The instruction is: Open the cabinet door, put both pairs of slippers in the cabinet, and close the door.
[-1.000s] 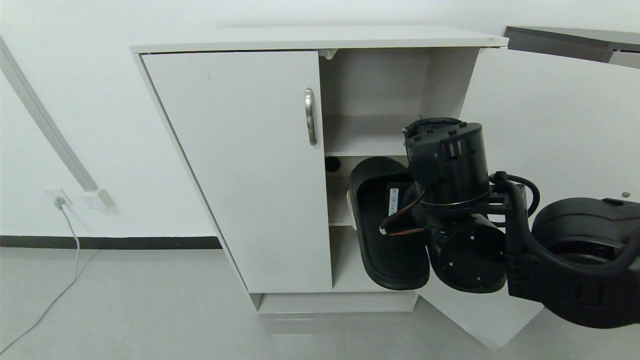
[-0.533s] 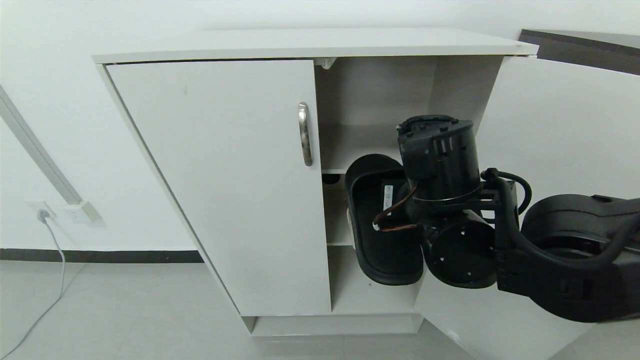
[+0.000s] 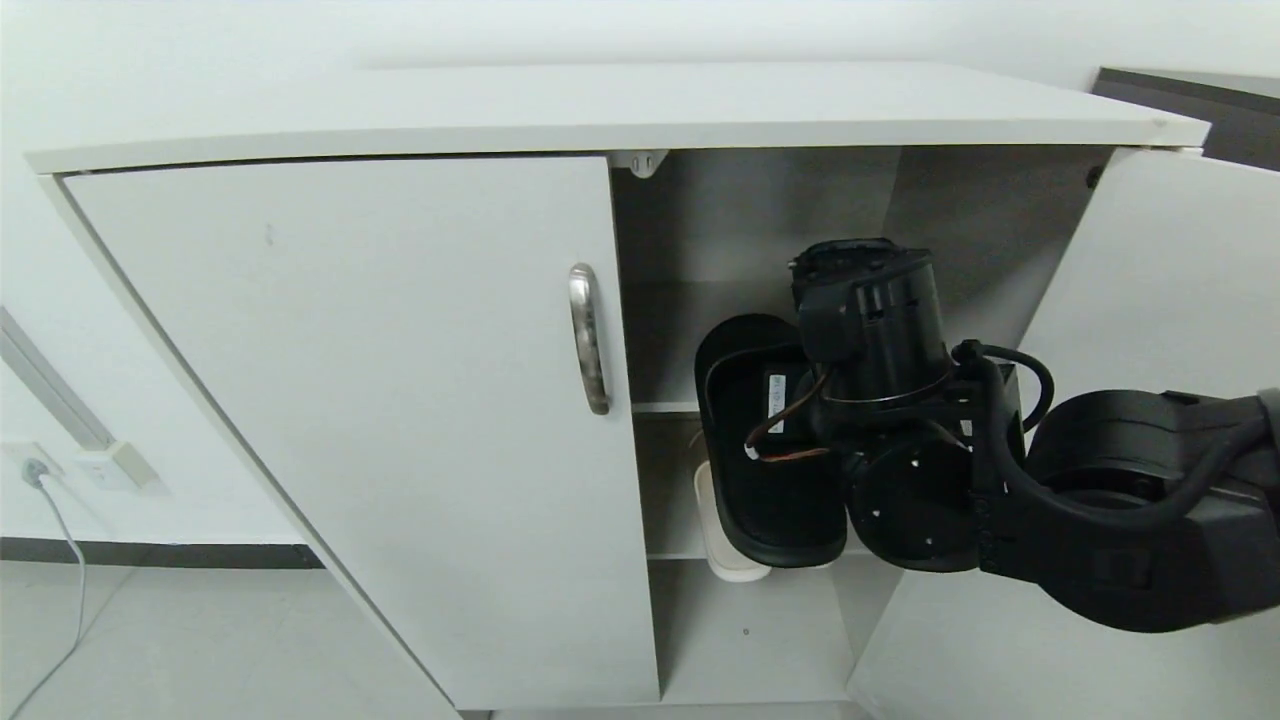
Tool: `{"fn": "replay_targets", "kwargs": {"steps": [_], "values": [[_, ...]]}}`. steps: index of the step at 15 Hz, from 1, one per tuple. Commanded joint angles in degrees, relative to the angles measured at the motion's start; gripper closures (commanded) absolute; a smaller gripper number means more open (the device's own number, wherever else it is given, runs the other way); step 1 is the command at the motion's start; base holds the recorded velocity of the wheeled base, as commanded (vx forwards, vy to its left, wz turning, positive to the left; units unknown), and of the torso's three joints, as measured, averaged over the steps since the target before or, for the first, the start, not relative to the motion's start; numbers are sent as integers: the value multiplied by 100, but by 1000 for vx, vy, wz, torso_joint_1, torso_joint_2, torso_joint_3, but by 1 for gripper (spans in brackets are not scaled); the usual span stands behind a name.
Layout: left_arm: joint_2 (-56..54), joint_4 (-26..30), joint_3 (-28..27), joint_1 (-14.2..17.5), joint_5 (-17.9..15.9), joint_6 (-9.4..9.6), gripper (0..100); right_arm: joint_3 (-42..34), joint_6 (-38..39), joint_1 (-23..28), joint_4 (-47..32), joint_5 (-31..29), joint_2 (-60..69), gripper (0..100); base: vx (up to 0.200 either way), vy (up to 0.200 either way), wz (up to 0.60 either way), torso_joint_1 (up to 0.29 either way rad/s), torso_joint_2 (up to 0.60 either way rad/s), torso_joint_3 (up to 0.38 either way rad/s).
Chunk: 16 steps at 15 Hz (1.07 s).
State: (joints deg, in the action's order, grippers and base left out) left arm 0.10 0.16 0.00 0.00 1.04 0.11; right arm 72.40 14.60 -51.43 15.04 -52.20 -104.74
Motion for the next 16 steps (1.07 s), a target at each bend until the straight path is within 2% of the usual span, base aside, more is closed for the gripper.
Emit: {"fn": "replay_targets", "kwargs": {"steps": [1,8,10,16], "values": [[-1,-7,0,0,2,-2,100,143,-1,98,-1,17,-134,100,0,0,0,0,0,0],[8,-7,0,0,2,-2,100,626,-142,274,-45,377,-451,100,0,0,0,0,0,0],[8,-7,0,0,2,-2,100,1233,-300,503,-54,386,-855,100,0,0,0,0,0,0],[8,-7,0,0,2,-11,100,2393,-406,652,-661,500,-1259,100,0,0,0,0,0,0]]}}
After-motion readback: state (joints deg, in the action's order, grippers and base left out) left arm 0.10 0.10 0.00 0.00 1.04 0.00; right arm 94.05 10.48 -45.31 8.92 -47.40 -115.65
